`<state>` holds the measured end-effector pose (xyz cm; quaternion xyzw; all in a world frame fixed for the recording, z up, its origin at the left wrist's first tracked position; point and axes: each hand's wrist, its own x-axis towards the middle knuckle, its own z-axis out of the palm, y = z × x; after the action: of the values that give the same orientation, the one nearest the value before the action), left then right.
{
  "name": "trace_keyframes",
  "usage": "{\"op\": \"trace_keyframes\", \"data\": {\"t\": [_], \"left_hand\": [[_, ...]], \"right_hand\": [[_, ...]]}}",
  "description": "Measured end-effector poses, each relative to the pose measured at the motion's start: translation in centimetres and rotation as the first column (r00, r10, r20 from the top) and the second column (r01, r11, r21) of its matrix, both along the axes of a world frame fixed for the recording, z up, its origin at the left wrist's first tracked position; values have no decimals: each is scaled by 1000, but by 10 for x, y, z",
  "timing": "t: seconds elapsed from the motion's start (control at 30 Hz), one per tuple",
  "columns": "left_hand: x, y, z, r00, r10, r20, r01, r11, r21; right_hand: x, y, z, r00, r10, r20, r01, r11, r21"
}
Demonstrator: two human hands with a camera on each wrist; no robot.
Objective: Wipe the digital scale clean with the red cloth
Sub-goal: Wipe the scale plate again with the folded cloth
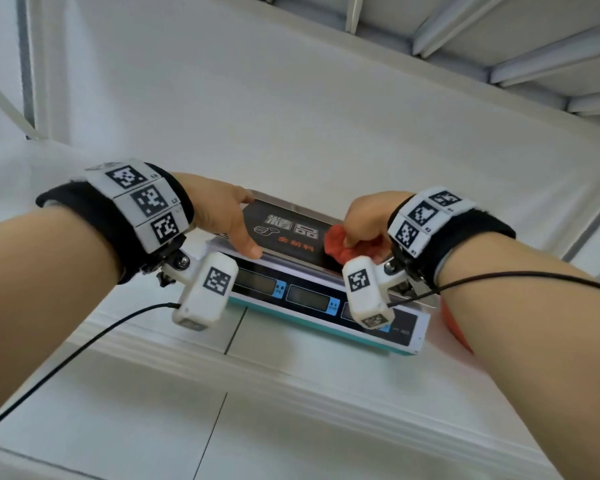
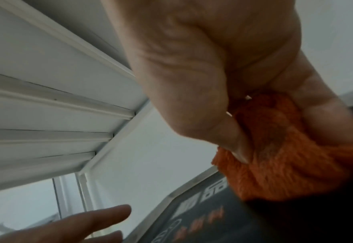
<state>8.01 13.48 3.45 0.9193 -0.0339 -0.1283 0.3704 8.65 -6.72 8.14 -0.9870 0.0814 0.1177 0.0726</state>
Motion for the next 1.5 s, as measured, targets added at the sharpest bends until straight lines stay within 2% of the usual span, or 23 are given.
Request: {"op": "trace_keyframes", "data": {"t": [0.07,0.17,0.27,0.33,0.47,0.57,0.67,0.83,0.97,1.03,1.23,1.33,1.5], "left_hand": [[0,2,0,1000,-4,18,4,1000,-9],[-1,4,0,999,-2,48,1,1000,16],[1,6,-3,999,7,54,-7,1000,-6],[2,9,-5,999,10,36,-9,999,-34],[5,18,-7,1000,11,-21,-14,985,-174],[4,21,-9,999,-1,-43,-10,969,-247],[6,24,-11,999,7,-40,-17,968,-251],[10,28,-13,999,16,-35,-25,965,-260],[12,33,-16,999,-21,-41,7,949,-315],[13,36,-19,999,-27,-38,12,936,-352],[15,45,-24,996,-67,-54,38,906,-422],[17,44,-23,997,-54,-59,25,907,-421],[18,41,-20,994,-71,-86,27,905,-424]], "right_hand": [[1,7,-4,999,6,-54,-7,1000,-26],[6,28,-10,992,62,-108,-54,996,69],[13,47,-13,992,120,-49,-104,964,246],[14,50,-8,989,142,-41,-125,951,283],[26,38,0,989,141,40,-147,956,254],[31,49,-6,989,138,55,-147,969,201],[36,74,-12,975,218,34,-220,968,119],[41,77,2,945,311,-99,-299,947,118],[64,66,0,971,214,110,-232,952,201],[67,69,-5,974,212,83,-225,947,228],[56,97,-12,926,377,-5,-371,915,159],[54,95,-11,899,439,-8,-426,877,223],[43,88,-11,817,577,7,-566,798,208]]}}
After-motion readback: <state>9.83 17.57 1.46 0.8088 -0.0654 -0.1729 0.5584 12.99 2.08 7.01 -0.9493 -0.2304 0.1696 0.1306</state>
